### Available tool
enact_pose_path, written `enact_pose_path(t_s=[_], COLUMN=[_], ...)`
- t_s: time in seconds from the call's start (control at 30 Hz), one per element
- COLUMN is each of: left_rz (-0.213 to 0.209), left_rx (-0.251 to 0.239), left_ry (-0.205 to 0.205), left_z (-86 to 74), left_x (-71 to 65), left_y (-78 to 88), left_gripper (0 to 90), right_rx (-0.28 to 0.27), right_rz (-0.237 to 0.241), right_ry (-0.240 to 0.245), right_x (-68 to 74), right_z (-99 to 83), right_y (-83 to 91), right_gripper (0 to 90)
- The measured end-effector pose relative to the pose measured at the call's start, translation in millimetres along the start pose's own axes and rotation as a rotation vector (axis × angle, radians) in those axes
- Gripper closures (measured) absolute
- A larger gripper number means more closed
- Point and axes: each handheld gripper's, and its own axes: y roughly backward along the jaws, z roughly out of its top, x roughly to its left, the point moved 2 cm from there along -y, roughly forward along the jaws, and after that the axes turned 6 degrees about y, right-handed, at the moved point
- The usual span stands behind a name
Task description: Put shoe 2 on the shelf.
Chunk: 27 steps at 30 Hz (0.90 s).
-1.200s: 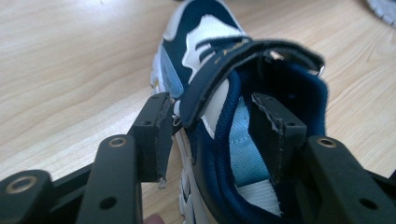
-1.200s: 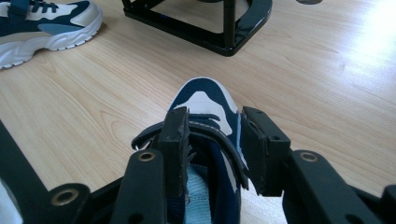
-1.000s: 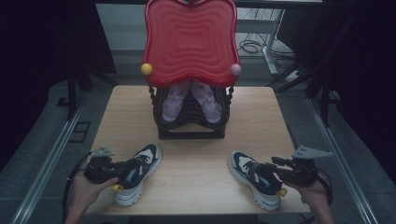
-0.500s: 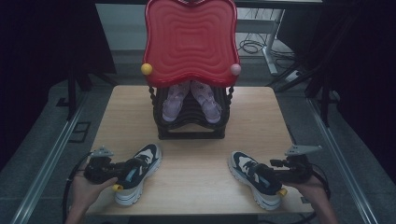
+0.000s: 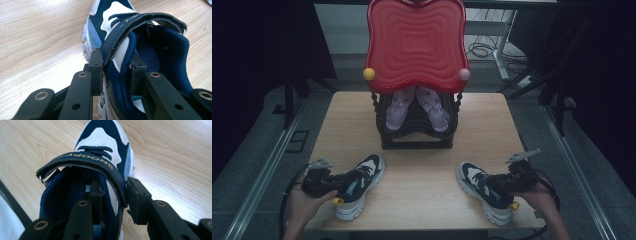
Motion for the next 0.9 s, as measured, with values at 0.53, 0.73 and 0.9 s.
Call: enact_pose_path(t_s=[0.53,0.73,0.9], left_rz=[-0.004,-0.063,-0.116], left_rx=[-0.06,-0.148,-0.231], left_ry=[0.037,0.099,0.144], left_z=[-2.8,-5.6,-5.0], left_x=[3.9,9.1,11.6], left_y=[7.7,17.9,26.7], left_gripper=[73.0,73.0,72.9], right_rx=[-0.15,-0.258,-0.35], right_rz=[-0.037,-0.022,0.003], right_ry=[-0.07,-0.1,-0.139], right_x=[-1.2,-2.3,-3.1], right_z=[-10.6,-19.3,-26.9], right_y=[11.2,15.6,16.2], right_gripper=[75.1,75.0,75.0])
